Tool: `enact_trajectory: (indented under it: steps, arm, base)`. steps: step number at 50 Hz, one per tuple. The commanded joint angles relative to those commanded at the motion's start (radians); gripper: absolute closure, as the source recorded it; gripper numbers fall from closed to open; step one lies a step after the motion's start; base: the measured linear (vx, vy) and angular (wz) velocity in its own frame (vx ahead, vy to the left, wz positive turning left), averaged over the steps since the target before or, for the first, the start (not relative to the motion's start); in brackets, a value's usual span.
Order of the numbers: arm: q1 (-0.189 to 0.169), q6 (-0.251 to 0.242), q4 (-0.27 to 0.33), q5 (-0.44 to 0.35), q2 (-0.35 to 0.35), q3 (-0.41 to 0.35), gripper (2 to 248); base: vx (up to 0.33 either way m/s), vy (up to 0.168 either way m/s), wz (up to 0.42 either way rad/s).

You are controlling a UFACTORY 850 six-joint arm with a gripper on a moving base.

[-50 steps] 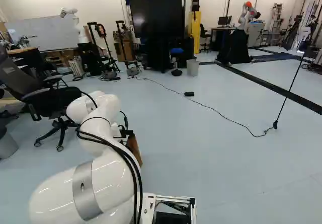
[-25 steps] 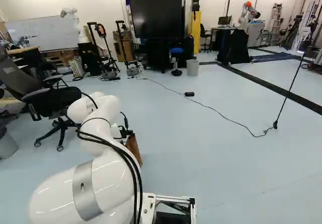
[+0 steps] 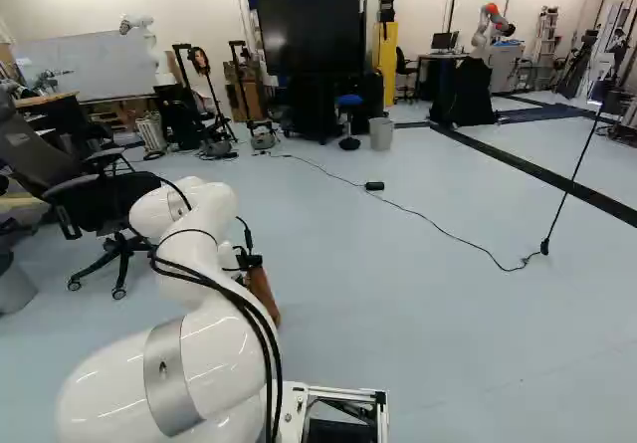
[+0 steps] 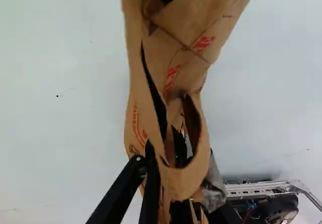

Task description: Pick up the grocery bag from the ground

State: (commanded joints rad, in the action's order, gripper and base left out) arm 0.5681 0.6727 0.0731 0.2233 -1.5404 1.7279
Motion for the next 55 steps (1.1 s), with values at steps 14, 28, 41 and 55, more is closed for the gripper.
enact_trajectory:
  steps: [14,28,41,55]
  arm:
    - [0.008,0.000,0.000,0.000,0.058,-0.066,228]
    - [0.021,0.000,0.000,-0.007,0.119,-0.139,228]
    - [0.031,0.000,-0.005,-0.022,0.173,-0.199,228]
    - [0.044,0.000,-0.006,-0.023,0.232,-0.265,228]
  base:
    - [0.000,0.000,0.000]
    - [0.000,0.000,0.000]
    - [0.000,0.000,0.000]
    - [0.000,0.000,0.000]
